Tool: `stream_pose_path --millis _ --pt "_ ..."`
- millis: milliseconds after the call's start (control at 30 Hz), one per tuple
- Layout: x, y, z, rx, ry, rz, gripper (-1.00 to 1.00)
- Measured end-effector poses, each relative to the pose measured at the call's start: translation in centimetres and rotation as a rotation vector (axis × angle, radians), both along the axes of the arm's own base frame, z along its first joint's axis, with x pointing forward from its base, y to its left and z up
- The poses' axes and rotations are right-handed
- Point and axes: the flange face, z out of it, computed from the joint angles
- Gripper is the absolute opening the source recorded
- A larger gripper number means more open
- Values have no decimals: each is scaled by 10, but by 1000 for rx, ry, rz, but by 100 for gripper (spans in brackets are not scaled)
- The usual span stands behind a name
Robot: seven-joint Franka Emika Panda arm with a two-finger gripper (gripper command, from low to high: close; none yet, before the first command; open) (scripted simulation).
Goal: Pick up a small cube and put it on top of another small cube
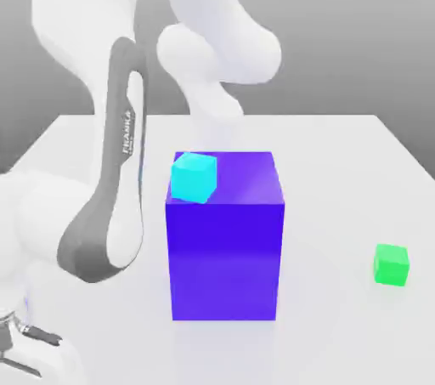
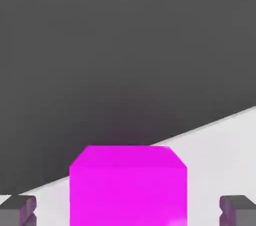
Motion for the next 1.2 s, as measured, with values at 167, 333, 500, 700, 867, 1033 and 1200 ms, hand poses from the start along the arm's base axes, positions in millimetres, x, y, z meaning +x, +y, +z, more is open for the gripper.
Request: stream_pose_path --millis 167,333,500,700,867,1033,1200 --pt "0 0 0 1 0 0 -100" --pt "6 32 60 11 -6 51 -100" --pt "12 157 82 44 -23 257 -100" --pt "-26 309 101 66 -27 534 -100" --pt "-106 438 111 61 -19 828 -100" --pt "-280 579 109 11 -1 1315 -100" --pt "-269 564 78 -1 -4 1270 -100"
